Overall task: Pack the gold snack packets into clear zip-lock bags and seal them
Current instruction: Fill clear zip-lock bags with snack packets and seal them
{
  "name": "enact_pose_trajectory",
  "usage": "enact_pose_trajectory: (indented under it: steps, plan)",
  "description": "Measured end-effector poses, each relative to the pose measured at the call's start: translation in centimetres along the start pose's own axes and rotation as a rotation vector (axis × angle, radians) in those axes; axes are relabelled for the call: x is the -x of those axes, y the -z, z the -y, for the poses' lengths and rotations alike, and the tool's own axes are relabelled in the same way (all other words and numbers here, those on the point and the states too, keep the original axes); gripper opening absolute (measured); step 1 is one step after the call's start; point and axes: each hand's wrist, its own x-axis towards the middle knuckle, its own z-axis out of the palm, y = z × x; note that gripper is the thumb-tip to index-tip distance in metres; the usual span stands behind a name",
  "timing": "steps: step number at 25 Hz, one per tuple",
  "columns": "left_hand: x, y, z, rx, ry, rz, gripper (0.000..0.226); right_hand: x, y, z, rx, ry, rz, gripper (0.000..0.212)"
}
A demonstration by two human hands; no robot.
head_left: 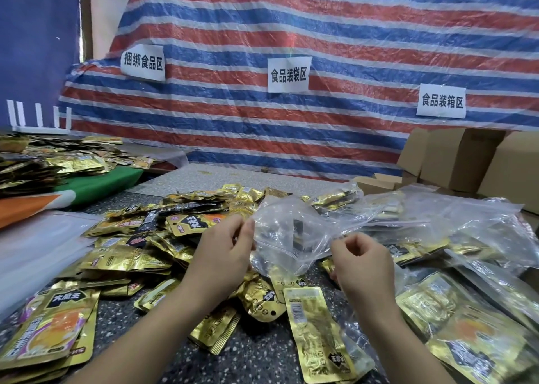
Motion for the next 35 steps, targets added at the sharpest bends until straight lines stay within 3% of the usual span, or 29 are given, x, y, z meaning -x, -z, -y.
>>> enact_pose_trajectory:
  steps: [10,14,18,20,23,25,27,29,30,32,35]
  plan:
    - [0.6,-0.4,-0.1,0.025,0.002,0.035,0.028,0.9,-1.1,-0.1,0.054,0.122,0.202,0.024]
    - [1.9,-1.6,-1.0,0.052,-0.011,0.139,0.025,1.1,-1.6,-0.1,0.002,0.076,0.196,0.031]
    - [3.1,-2.5,-1.5,-0.095,-0.014,0.292,0.074,1.0,-1.7,0.0,-0.066,0.028,0.134,0.027]
    - [3.4,-2.6,-1.7,-0.111,-0.072,0.296,0.076,1.0,-1.7,-0.1,-0.059,0.039,0.105,0.029]
    - [3.4,-2.3,-1.8,-0.147,-0.288,0.229,0.072,0.9,-1.8,-0.3,-0.062,0.045,0.06,0.04]
    - [3.2,-1.9,-1.7,-0.172,-0.372,0.157,0.055,0.9,-1.8,-0.3,-0.081,0.058,0.037,0.044]
    - [3.2,-1.7,-1.8,-0.204,-0.344,0.175,0.034,0.8,-1.7,-0.4,-0.091,0.064,0.021,0.04]
    - [3.4,-1.8,-1.6,-0.259,-0.316,0.251,0.042,0.7,-1.7,-0.4,-0.132,0.045,0.024,0.038]
    - [3.4,-1.9,-1.6,-0.261,-0.335,0.255,0.034,0.6,-1.7,-0.5,-0.173,0.033,0.039,0.037]
    - [2.9,-1.7,-1.7,-0.214,-0.396,0.185,0.01,0.6,-1.6,-0.1,-0.304,0.031,0.096,0.041]
    - [1.6,-0.8,-1.5,-0.125,-0.411,0.031,0.005,0.9,-1.1,0.6,-0.446,0.14,0.117,0.053]
